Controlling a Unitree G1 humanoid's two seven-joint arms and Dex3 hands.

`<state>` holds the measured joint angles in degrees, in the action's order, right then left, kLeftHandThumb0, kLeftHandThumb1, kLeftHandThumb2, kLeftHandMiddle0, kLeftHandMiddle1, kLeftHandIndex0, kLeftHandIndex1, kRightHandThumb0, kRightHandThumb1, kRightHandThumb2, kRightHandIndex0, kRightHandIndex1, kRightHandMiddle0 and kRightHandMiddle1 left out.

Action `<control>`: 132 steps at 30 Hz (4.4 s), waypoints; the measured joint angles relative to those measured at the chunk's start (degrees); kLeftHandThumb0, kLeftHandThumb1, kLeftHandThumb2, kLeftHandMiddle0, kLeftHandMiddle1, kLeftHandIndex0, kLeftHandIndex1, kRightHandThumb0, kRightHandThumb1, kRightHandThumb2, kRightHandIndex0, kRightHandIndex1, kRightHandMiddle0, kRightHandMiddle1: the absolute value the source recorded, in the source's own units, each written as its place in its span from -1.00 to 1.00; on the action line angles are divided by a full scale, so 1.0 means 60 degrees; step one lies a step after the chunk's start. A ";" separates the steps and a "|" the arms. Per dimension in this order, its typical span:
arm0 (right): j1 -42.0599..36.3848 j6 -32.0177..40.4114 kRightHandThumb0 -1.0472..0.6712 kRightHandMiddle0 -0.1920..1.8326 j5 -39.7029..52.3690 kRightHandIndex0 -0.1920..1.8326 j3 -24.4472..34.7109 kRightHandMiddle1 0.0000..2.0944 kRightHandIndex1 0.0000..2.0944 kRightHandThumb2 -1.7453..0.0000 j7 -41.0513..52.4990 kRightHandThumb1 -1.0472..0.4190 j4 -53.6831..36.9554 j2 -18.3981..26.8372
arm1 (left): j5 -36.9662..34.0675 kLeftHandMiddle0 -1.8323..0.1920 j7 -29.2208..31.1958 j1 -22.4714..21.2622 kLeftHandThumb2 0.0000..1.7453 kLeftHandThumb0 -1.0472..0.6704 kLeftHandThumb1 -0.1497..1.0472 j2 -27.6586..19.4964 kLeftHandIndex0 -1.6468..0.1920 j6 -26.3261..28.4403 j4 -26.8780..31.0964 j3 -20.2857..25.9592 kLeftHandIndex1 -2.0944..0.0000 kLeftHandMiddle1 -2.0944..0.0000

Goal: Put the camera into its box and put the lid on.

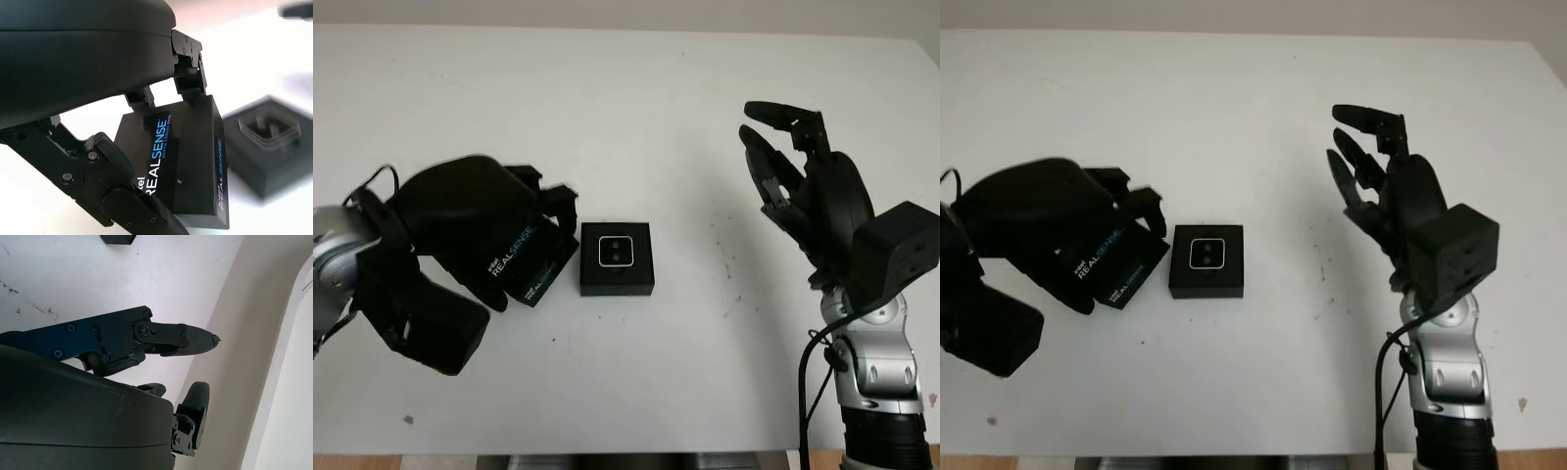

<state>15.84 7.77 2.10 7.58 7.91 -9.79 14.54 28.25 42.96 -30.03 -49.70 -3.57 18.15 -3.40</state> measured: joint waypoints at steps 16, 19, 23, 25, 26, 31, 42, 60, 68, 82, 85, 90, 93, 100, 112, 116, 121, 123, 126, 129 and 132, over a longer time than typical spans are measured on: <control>0.0016 -0.0061 -0.41 -1.00 -0.0080 -0.50 -0.0160 0.07 -0.82 0.56 -0.0107 -1.00 0.0093 -0.0198 | 0.0699 0.10 0.2079 -0.1907 -0.70 -0.14 1.00 0.1203 0.51 0.4556 0.1234 -0.1328 -0.89 -1.00; 0.0017 0.0012 -0.41 -1.00 -0.0095 -0.50 -0.0198 0.07 -0.80 0.58 -0.0108 -1.00 0.0092 -0.0198 | 0.0708 0.14 0.2258 -0.2120 -0.70 -0.15 1.00 0.1343 0.46 0.4939 0.1213 -0.1566 -0.90 -1.00; 0.0020 0.0049 -0.39 -1.00 -0.0130 -0.52 -0.0275 0.07 -0.79 0.59 -0.0121 -1.00 0.0093 -0.0217 | 0.1244 0.06 0.2591 -0.2543 -0.68 -0.18 1.00 0.1521 0.41 0.5340 0.0981 -0.2312 -0.74 -1.00; 0.0025 0.0011 -0.39 -1.00 -0.0121 -0.53 -0.0293 0.08 -0.79 0.59 -0.0122 -1.00 0.0094 -0.0294 | 0.1501 0.02 0.2654 -0.2607 -0.67 -0.18 1.00 0.1657 0.37 0.5524 0.0769 -0.2616 -0.69 -1.00; 0.0025 -0.0019 -0.39 -1.00 -0.0122 -0.53 -0.0306 0.08 -0.78 0.59 -0.0124 -1.00 0.0097 -0.0330 | 0.1550 0.03 0.2657 -0.2607 -0.67 -0.18 1.00 0.1717 0.38 0.5566 0.0682 -0.2696 -0.68 -1.00; 0.0026 -0.0103 -0.39 -0.99 -0.0251 -0.54 -0.0428 0.07 -0.74 0.60 -0.0298 -1.00 0.0110 -0.0398 | 0.1333 0.19 0.2638 -0.2605 -0.65 -0.14 1.00 0.2113 0.48 0.6006 0.0276 -0.2730 -0.75 -1.00; 0.0064 -0.0156 -0.40 -1.00 -0.0166 -0.79 -0.0440 0.12 -0.29 0.62 -0.0438 -1.00 0.0161 -0.0557 | 0.1282 0.36 0.2103 -0.2528 -0.61 -0.11 1.00 0.2477 0.60 0.6594 0.0007 -0.2750 -0.81 -1.00; 0.0126 -0.1361 -0.39 -1.00 -0.0087 -0.92 -0.0476 0.16 -0.08 0.64 -0.0201 -1.00 0.0897 -0.0572 | 0.1197 -0.41 0.1203 -0.2454 -0.61 -0.11 1.00 0.3101 -0.07 0.6216 0.0006 -0.2973 -1.00 -1.00; 0.0117 -0.1360 -0.38 -1.00 -0.0095 -0.93 -0.0488 0.17 -0.11 0.64 -0.0211 -1.00 0.0833 -0.0589 | 0.1063 0.18 0.1418 -0.2453 -0.64 -0.11 1.00 0.3196 0.38 0.6760 0.0061 -0.3012 -0.99 -1.00; 0.0095 -0.1402 -0.37 -0.98 -0.0227 -0.89 -0.0564 0.15 -0.13 0.69 -0.0399 -1.00 0.0837 -0.0641 | 0.0993 0.55 0.3034 -0.3776 -0.51 -0.45 1.00 0.2969 0.99 1.1099 0.0701 -0.4490 0.01 -0.29; 0.0096 -0.1401 -0.36 -0.99 -0.0215 -0.89 -0.0576 0.15 -0.15 0.70 -0.0384 -1.00 0.0849 -0.0642 | 0.0519 0.64 0.3076 -0.3947 -0.47 -0.46 1.00 0.2944 1.00 1.1748 0.0896 -0.4669 0.65 -0.62; 0.0101 -0.1405 -0.39 -0.98 -0.0213 -0.89 -0.0608 0.16 -0.15 0.72 -0.0369 -1.00 0.0921 -0.0642 | -0.0209 0.99 0.2771 -0.4213 -0.45 -0.50 1.00 0.2845 1.00 1.2562 0.1183 -0.4897 0.99 0.27; 0.0103 -0.1421 -0.39 -0.98 -0.0209 -0.88 -0.0633 0.16 -0.16 0.74 -0.0361 -1.00 0.0924 -0.0642 | -0.0764 0.99 0.2562 -0.4446 -0.46 -0.48 1.00 0.2807 1.00 1.3131 0.1318 -0.5124 1.00 0.12; 0.0102 -0.1415 -0.34 -0.97 -0.0189 -0.86 -0.0626 0.18 -0.15 0.77 -0.0388 -1.00 0.0924 -0.0642 | -0.2162 1.00 0.2274 -0.5195 -0.44 -0.52 1.00 0.2199 1.00 1.3663 0.1566 -0.5579 1.00 0.97; 0.0098 -0.1320 -0.32 -0.94 -0.0183 -0.84 -0.0587 0.12 -0.16 0.79 -0.0421 -1.00 0.0923 -0.0636 | -0.3483 1.00 0.1707 -0.5199 -0.33 -0.53 1.00 0.0559 1.00 1.1135 0.2250 -0.5700 1.00 1.00; 0.0125 -0.1407 -0.33 -0.96 -0.0105 -0.85 -0.0521 0.18 -0.18 0.77 -0.0238 -1.00 0.1012 -0.0617 | -0.2336 1.00 0.0606 -0.3732 -0.30 -0.55 1.00 -0.0339 1.00 0.7457 0.2457 -0.5076 1.00 1.00; 0.0318 -0.2024 -0.37 -0.95 -0.0143 -0.82 -0.0444 0.21 -0.14 0.76 -0.0155 -1.00 0.1477 -0.0585 | -0.0041 1.00 -0.1368 -0.1725 -0.21 -0.61 1.00 -0.1027 1.00 0.3725 0.1956 -0.4328 1.00 1.00; 0.0428 -0.2174 -0.38 -0.94 -0.0184 -0.83 -0.0445 0.20 -0.15 0.75 -0.0141 -1.00 0.1576 -0.0566 | 0.0666 1.00 -0.2188 -0.1008 -0.25 -0.59 1.00 -0.0925 1.00 0.3038 0.1684 -0.3974 1.00 1.00; 0.0618 -0.2257 -0.38 -0.93 -0.0192 -0.81 -0.0435 0.19 -0.14 0.75 -0.0100 -1.00 0.1711 -0.0526 | 0.1491 1.00 -0.3507 -0.0017 -0.30 -0.56 1.00 -0.0300 1.00 0.2478 0.1208 -0.3470 1.00 1.00; 0.0848 -0.2261 -0.38 -0.93 -0.0248 -0.81 -0.0415 0.18 -0.14 0.75 -0.0100 -1.00 0.1787 -0.0424 | 0.1467 1.00 -0.4302 0.0905 -0.32 -0.55 1.00 0.0721 1.00 0.2376 0.0811 -0.3015 1.00 1.00; 0.1126 -0.2283 -0.38 -0.95 -0.0251 -0.81 -0.0365 0.22 -0.12 0.74 -0.0066 -1.00 0.1867 -0.0280 | 0.1172 1.00 -0.4617 0.1517 -0.32 -0.55 1.00 0.1727 1.00 0.2550 0.0611 -0.2595 1.00 1.00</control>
<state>22.59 -5.93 0.59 5.39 7.52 1.41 12.86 35.28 15.26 -20.93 -39.34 11.73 21.81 -18.98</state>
